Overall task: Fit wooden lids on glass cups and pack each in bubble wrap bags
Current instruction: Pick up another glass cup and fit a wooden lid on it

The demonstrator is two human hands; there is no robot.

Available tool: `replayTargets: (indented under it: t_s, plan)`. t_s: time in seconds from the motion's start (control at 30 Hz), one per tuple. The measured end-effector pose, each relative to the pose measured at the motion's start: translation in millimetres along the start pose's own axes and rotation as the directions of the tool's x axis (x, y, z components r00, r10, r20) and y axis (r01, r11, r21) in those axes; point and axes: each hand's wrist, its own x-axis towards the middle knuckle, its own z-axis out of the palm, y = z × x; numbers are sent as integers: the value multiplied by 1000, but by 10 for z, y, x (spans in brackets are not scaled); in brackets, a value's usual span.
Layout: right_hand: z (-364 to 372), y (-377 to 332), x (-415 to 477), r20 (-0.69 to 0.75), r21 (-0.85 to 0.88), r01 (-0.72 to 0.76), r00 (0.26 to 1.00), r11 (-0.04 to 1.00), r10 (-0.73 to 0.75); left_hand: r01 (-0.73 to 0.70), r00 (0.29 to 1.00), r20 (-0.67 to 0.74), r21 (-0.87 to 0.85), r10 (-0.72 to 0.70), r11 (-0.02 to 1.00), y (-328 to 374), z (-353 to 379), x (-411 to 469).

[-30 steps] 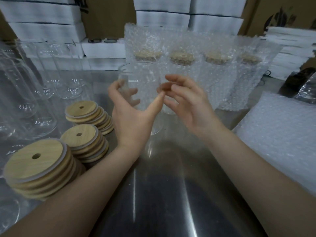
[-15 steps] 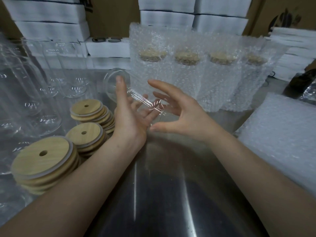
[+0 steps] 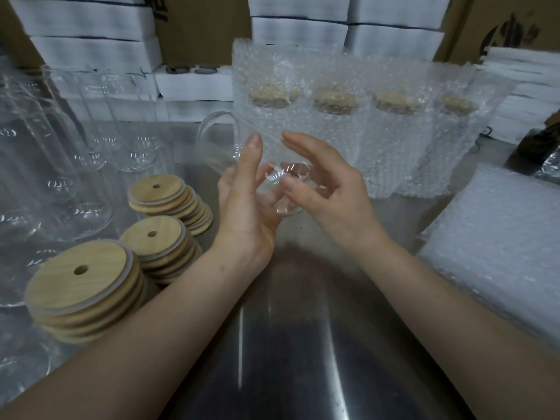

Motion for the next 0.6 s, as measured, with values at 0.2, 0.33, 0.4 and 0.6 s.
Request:
replayTargets:
  t_s: [0.2,0.33,0.4,0.6]
  plan:
    - [-42,-126,51,111,205,-83,992,975,61,-92,993,-73,-18,90,996,44,-35,16]
    - [-129,-109,94,197,234,-190,970,953,145,-72,994,-85,-8,71,997,73,-47,26]
    - [-179,-80,111,236,239,-235,955,942,178,-48,994,-96,-20,46,999,83,-47,17]
    - [-273,-11,144,365,318,-311,912,896,188,0,997,-74,-76,-6,997,110,-89,11]
